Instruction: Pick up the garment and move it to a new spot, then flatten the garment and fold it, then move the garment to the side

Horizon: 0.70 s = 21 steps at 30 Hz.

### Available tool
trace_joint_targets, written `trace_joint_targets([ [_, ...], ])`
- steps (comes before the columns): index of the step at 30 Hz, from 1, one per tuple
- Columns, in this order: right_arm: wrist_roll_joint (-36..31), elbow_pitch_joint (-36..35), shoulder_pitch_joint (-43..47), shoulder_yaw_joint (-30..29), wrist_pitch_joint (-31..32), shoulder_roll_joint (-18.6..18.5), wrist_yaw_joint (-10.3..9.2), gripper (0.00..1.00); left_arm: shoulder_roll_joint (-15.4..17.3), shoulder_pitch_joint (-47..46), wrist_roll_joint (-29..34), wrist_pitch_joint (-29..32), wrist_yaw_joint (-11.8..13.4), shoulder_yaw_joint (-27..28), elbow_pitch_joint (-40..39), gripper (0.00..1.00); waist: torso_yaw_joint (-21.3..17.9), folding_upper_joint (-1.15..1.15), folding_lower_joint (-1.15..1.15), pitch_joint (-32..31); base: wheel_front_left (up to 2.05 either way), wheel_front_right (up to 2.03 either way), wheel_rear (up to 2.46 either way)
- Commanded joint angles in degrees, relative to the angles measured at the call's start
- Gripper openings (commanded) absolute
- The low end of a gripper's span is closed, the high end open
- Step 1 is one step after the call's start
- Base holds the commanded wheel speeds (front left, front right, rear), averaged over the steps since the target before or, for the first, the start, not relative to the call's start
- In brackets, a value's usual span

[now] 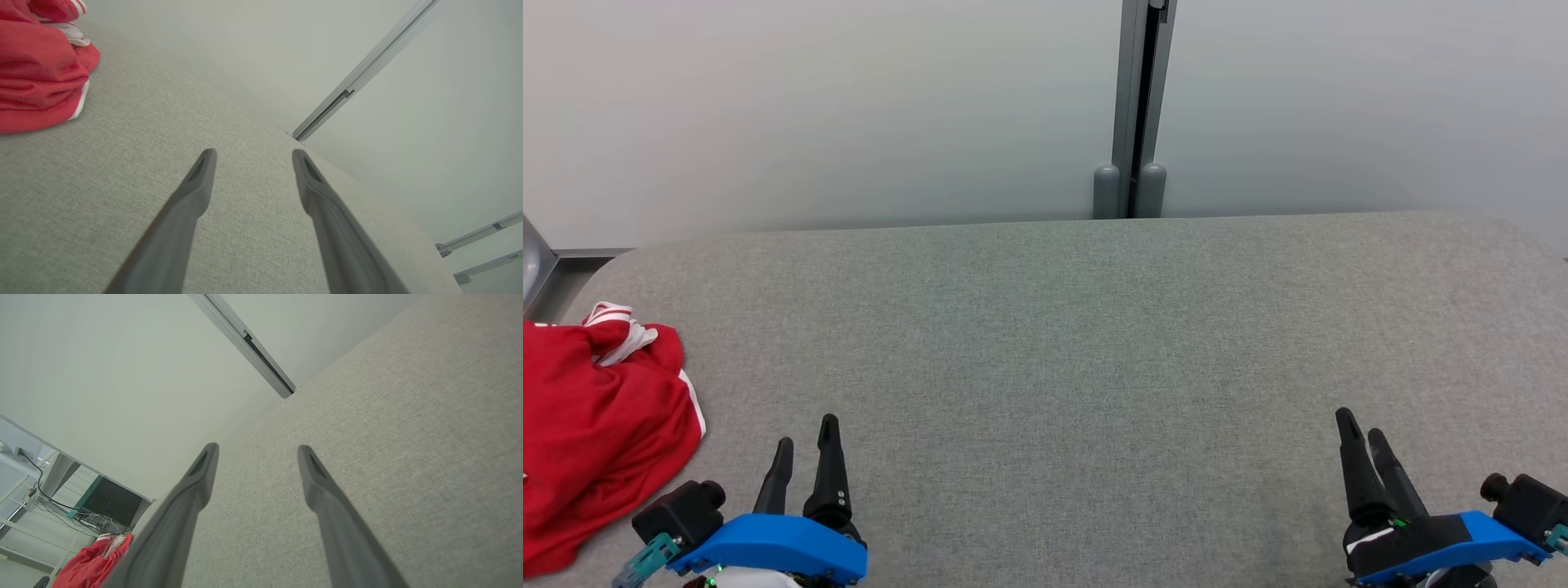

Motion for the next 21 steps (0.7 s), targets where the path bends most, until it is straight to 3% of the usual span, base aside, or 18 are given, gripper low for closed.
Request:
trace_joint_targets([
  [1, -1.8, -0.8, 0.0, 0.2, -0.5, -0.4, 0.08, 1.00, 0.7, -0.5, 1.8, -0.6, 0.5, -0.7, -0.9, 1.00, 0.0, 0.00, 0.00, 0.0, 0.00, 0.00, 0.00],
  [21, -14.6, -1.0, 0.2, 0.5, -2.9, -0.5, 0.11, 1.00, 3.0, -0.3, 12.1, -3.2, 3.5, -4.8, -1.5, 1.00, 0.0, 0.00, 0.00, 0.1, 0.00, 0.00, 0.00],
])
